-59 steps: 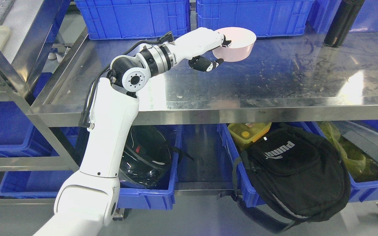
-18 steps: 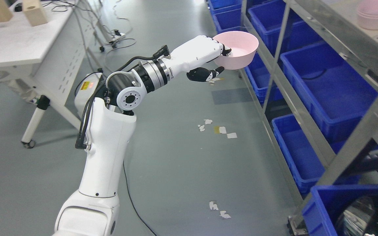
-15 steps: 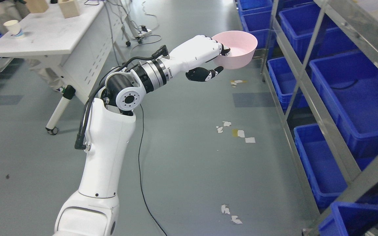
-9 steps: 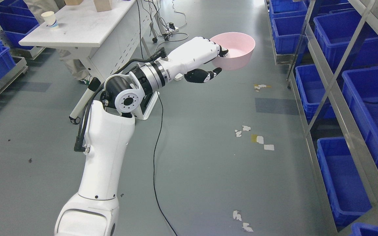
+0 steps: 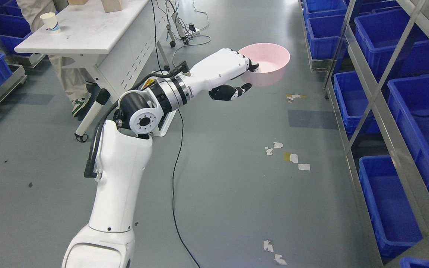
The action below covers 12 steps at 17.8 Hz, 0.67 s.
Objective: Stack pink IKEA bowl on shelf middle layer
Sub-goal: 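Hold the pink bowl raised in the left hand while the robot turns and drives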
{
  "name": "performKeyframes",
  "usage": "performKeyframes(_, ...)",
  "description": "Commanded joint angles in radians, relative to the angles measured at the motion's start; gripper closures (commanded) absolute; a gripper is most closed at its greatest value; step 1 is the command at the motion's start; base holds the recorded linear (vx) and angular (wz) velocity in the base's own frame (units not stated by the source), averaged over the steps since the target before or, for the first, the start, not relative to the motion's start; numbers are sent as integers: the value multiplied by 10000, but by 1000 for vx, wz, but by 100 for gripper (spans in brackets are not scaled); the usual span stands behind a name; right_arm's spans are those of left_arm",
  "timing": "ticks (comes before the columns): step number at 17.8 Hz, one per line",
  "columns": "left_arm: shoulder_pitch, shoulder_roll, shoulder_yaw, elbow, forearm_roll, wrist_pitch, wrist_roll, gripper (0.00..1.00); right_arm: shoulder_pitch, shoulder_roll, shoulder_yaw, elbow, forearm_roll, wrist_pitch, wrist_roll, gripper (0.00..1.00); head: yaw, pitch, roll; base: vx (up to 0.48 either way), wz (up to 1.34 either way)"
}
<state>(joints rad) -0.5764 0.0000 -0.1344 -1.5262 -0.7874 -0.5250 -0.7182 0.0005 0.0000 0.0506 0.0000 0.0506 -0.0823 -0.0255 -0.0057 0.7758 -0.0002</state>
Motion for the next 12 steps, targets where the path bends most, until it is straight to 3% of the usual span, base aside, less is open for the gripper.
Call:
performKeyframes(1,104,175,25,-124,5,-27,3,94,209,-175,0,-175,0,-5,-6,0,0,0,0,89,95)
performKeyframes(12,73,175,9,-247,20,-58,3,93,209,-175,0,-175,0,-5,-6,0,0,0,0,230,-13)
